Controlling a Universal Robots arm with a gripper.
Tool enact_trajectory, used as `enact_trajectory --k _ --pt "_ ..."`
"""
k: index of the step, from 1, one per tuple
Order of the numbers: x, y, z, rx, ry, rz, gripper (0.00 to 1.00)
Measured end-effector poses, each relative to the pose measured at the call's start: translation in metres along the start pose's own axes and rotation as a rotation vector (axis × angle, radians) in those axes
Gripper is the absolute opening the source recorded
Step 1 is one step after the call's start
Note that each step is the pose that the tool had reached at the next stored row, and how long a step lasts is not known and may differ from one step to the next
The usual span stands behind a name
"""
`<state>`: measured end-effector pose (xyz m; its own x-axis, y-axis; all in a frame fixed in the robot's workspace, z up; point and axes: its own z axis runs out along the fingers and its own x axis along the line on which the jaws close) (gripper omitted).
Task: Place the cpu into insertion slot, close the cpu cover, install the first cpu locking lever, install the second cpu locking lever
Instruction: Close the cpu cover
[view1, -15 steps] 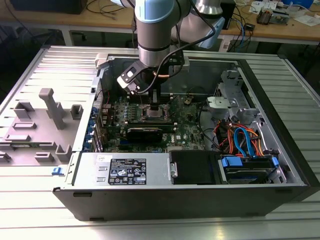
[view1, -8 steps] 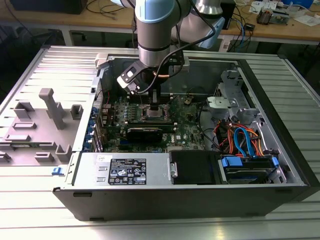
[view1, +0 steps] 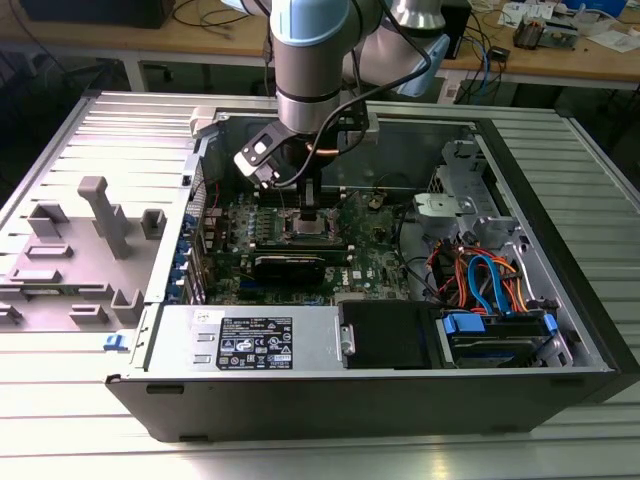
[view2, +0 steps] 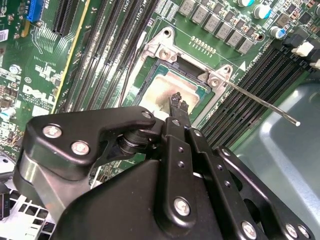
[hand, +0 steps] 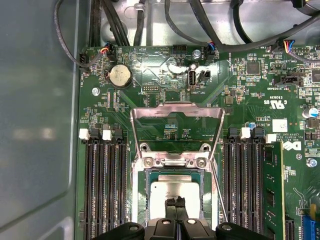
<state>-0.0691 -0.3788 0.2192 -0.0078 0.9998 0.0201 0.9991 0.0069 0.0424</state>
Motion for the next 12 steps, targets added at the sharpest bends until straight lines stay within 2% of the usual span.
enact_trajectory --k 12 --pt "0.0001 0.0019 -0.0020 0.0000 0.0000 0.000 0.11"
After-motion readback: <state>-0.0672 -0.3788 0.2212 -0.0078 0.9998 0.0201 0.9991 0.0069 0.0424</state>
